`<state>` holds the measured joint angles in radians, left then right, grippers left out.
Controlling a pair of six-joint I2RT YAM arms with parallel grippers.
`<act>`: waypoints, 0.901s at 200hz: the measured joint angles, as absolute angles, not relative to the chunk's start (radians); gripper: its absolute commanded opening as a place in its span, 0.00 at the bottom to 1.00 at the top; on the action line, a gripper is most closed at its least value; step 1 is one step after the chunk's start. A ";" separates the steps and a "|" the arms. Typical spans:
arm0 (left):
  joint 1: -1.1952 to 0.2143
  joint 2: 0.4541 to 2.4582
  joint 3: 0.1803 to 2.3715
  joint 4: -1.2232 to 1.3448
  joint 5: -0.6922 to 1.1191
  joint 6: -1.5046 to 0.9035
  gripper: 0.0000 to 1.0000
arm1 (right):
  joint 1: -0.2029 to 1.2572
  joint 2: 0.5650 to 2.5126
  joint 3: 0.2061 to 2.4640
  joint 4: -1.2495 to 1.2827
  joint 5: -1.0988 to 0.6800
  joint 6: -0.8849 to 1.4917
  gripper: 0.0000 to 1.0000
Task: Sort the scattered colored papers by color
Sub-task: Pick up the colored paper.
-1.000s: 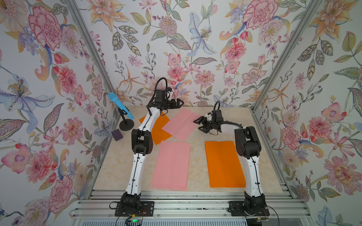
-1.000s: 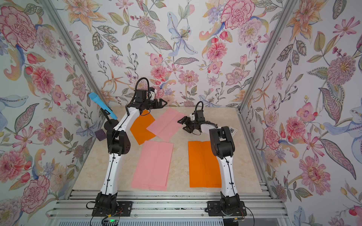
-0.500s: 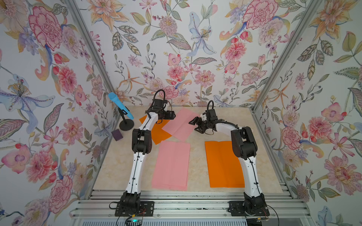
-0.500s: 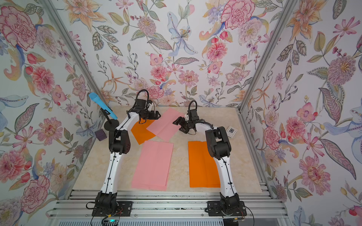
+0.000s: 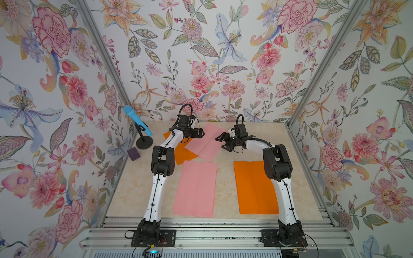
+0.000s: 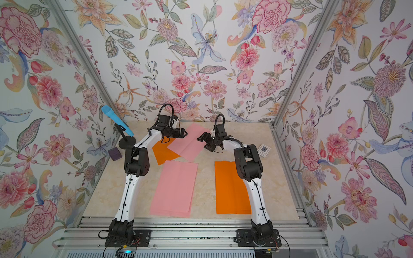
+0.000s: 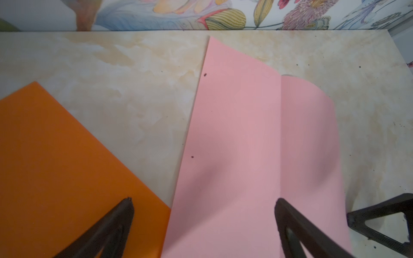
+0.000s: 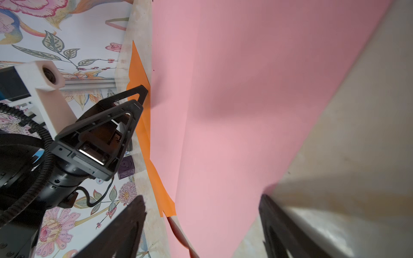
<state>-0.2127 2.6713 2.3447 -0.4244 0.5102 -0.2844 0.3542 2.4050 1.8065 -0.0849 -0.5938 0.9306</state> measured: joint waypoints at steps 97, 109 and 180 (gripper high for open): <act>-0.231 2.646 2.273 -0.367 0.684 -0.359 1.00 | 0.343 2.441 1.796 0.064 -0.666 1.020 0.85; -0.236 2.642 2.262 -0.353 0.714 -0.369 1.00 | 0.341 2.443 1.785 0.098 -0.674 1.039 0.85; -0.262 2.619 2.183 -0.266 0.855 -0.468 1.00 | 0.329 2.465 1.723 0.349 -0.729 1.194 0.99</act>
